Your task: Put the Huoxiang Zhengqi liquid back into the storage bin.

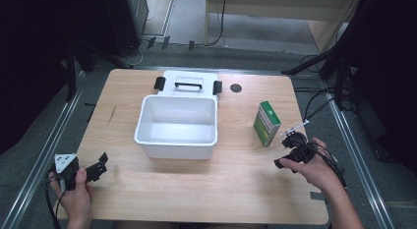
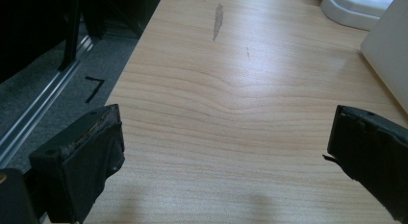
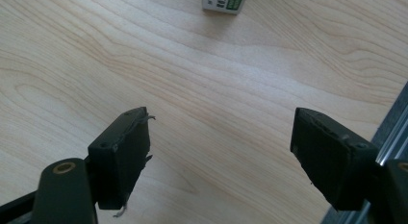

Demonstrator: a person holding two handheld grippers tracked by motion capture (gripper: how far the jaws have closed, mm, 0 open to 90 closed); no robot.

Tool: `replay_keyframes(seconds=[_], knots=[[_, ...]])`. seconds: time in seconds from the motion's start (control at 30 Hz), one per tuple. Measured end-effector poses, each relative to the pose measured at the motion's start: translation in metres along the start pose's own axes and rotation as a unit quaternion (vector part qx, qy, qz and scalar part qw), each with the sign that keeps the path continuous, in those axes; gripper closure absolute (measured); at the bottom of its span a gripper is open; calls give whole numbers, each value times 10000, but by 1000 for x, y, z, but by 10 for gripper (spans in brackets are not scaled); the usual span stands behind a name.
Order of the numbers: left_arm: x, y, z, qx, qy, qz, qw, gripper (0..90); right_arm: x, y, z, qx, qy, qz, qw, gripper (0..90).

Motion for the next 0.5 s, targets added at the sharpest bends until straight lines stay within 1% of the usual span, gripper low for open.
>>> replay_keyframes(seconds=[0.03, 0.07, 0.13, 0.17, 0.23, 0.27, 0.3, 0.33, 0.4, 0.5], knots=[[0, 0, 0, 0, 0, 0, 10000, 0, -1, -2, 2, 15, 78, 5, 10000, 220], [0, 0, 0, 3, 0, 2, 10000, 0, -1, -2, 2, 15, 78, 5, 10000, 220], [0, 0, 0, -13, 7, -2, 10000, 0, -4, -6, 9, 51, 265, 33, 9996, 219], [0, 1, 0, -25, 4, -10, 10000, 0, -7, -7, 14, 103, 418, 105, 9990, 217], [0, 1, 0, -55, 3, -24, 10000, 0, -9, -8, 18, 106, 567, 119, 9983, 213], [0, 1, 0, -55, 3, -24, 10000, 0, -9, -8, 18, 106, 567, 119, 9983, 213], [0, 1, 0, -59, 6, -31, 10000, 0, -11, -10, 25, 88, 666, 95, 9977, 207], [0, 1, 0, -59, 6, -31, 10000, 0, -12, -10, 27, 99, 687, 84, 9976, 206], [0, 1, 0, -60, 16, -32, 10000, 0, -13, -10, 30, 121, 703, 101, 9974, 206], [1, 1, 0, -77, 25, -19, 10000, 0, -17, -12, 41, 110, 813, 143, 9965, 207]])
Point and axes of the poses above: each handheld gripper's, and its own axes: x roughly forward along the jaws, z roughly out of its top, y roughly to its left, the point moved 6 cm from there along x, roughly forward along the jaws, and after that the axes turned 2 degrees about z, right-handed, at the moved point
